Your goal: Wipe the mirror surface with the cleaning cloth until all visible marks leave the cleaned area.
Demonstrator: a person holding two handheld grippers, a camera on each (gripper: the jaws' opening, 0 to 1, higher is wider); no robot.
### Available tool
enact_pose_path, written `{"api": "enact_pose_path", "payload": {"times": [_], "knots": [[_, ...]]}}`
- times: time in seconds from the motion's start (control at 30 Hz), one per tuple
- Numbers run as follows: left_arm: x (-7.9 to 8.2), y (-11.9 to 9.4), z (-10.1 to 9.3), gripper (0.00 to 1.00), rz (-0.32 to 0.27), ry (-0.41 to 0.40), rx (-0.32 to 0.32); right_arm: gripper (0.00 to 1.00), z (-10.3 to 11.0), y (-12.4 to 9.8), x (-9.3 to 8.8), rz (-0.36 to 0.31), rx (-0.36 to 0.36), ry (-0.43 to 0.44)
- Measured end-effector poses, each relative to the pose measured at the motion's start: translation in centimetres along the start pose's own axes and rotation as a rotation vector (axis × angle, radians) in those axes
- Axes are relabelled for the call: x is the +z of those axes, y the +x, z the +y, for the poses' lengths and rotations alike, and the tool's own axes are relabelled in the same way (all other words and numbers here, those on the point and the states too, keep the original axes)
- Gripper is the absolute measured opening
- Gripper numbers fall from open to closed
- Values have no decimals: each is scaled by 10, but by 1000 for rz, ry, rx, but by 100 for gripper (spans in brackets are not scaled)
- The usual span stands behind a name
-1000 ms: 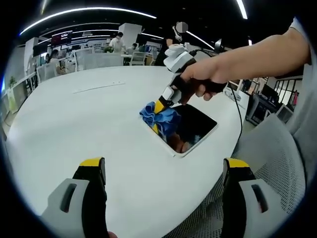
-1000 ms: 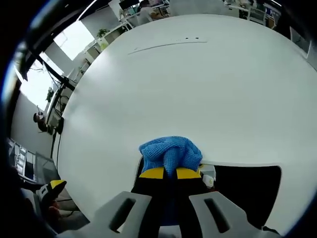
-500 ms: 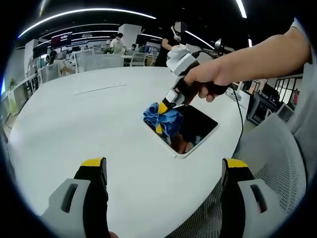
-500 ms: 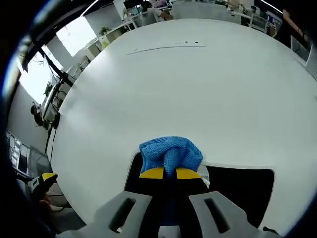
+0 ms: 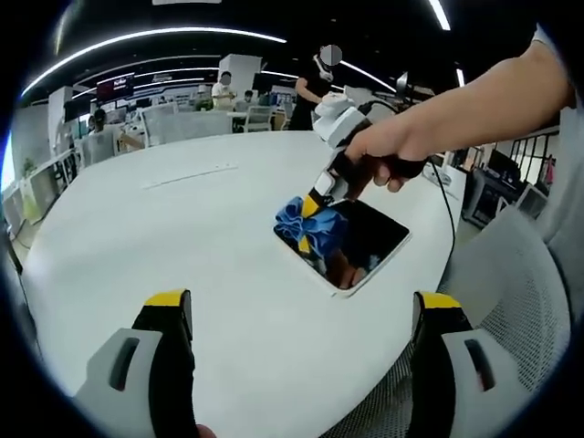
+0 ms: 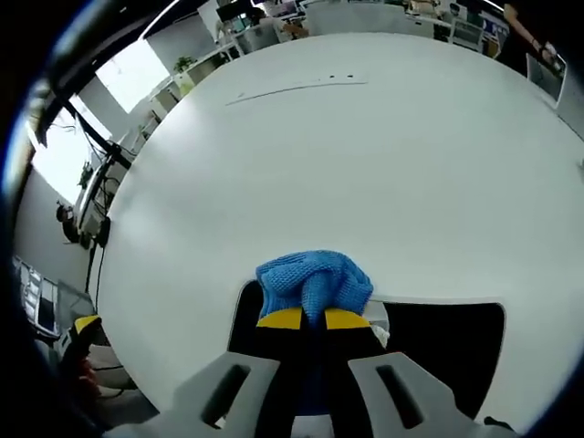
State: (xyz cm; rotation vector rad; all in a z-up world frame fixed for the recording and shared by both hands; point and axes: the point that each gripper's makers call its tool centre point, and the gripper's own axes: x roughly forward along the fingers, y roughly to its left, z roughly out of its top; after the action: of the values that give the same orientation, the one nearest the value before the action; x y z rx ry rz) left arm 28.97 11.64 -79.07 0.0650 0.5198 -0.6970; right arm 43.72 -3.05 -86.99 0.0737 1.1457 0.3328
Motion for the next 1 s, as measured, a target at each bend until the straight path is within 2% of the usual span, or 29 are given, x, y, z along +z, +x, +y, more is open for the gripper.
{"api": "enact_pose_path", "payload": {"times": [0.1,0.23,0.3,0.57,0.77,1.0], "knots": [[1,0,1,99,-2,8,7,0,0,0,0,-6,-11,25],[-1,0,2,99,3,13,8,0,2,-3,-3,-20,-23,12],[-1,0,3,99,5,18,13,0,4,-4,-7,-6,-17,53],[-1,-1,3,99,8,21,17,0,12,-10,-23,-11,-10,69],[0,-1,3,99,5,24,18,0,15,-11,-32,-44,-7,36],[-1,-1,3,99,9,31,20,0,20,-16,-46,-51,-2,25]]}}
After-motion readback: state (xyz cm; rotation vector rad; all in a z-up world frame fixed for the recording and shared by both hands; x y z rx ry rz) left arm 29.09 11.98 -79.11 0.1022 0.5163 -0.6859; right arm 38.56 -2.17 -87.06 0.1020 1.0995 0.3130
